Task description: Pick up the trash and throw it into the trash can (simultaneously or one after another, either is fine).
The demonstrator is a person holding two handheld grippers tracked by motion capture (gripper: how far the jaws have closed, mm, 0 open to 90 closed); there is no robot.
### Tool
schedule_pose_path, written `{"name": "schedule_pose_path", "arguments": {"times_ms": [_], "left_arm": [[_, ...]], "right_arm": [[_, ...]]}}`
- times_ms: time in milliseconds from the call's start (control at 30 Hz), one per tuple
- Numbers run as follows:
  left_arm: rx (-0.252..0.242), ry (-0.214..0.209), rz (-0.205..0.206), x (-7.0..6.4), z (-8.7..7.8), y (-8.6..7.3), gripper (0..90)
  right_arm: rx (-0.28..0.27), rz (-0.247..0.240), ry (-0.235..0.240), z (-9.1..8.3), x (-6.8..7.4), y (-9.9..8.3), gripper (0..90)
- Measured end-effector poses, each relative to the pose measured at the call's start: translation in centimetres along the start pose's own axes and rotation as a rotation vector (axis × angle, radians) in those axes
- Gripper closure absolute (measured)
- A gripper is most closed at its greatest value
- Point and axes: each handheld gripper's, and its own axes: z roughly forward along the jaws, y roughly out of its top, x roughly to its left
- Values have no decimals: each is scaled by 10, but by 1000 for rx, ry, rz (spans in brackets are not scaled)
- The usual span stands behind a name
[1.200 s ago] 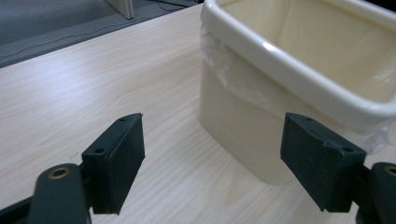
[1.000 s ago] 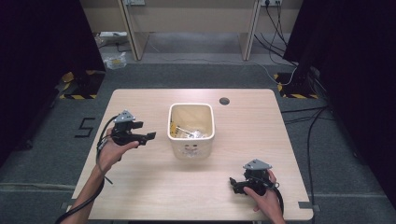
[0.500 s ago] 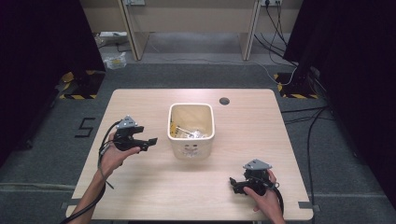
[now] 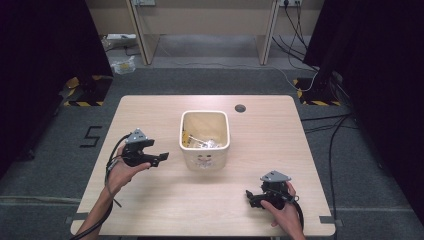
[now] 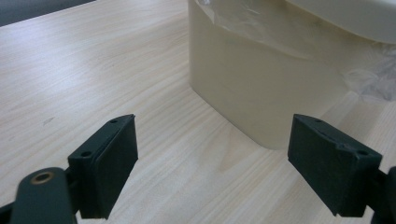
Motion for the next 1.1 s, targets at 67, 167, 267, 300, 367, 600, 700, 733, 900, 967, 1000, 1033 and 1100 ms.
{"name": "schedule_pose_path", "arguments": {"times_ms": [67,167,267,300,367,600,700,733,900,967,1000,1033,1100], "left_arm": [[6,-1,8,-2,0,-3,153],[15,0,14,-4,0,-5,154],[25,-2,22,-8,2,-11,154],[24,-2,24,-9,2,-12,154],[31,-4,30,-11,2,-15,154],[58,-11,59,-19,4,-24,155],[62,-16,66,-23,4,-28,155],[68,-19,70,-24,3,-29,155],[68,-34,73,-31,4,-33,155],[67,-39,74,-33,5,-36,155],[71,-41,76,-35,6,-38,155],[73,-41,79,-36,6,-39,155],[83,-35,91,-38,7,-41,156]], "right_arm": [[0,0,-1,0,0,0,8],[-1,1,-1,0,0,0,9],[-1,1,-1,0,0,0,9],[-1,1,-1,0,0,0,9],[-1,3,-1,0,0,0,9],[1,4,0,0,1,0,8],[0,4,0,0,1,0,8],[0,4,-1,0,1,0,8],[0,4,0,0,1,0,8],[1,5,0,0,1,0,8],[1,4,0,0,1,0,8],[0,4,0,0,1,0,8],[1,4,-1,0,1,0,8]]}}
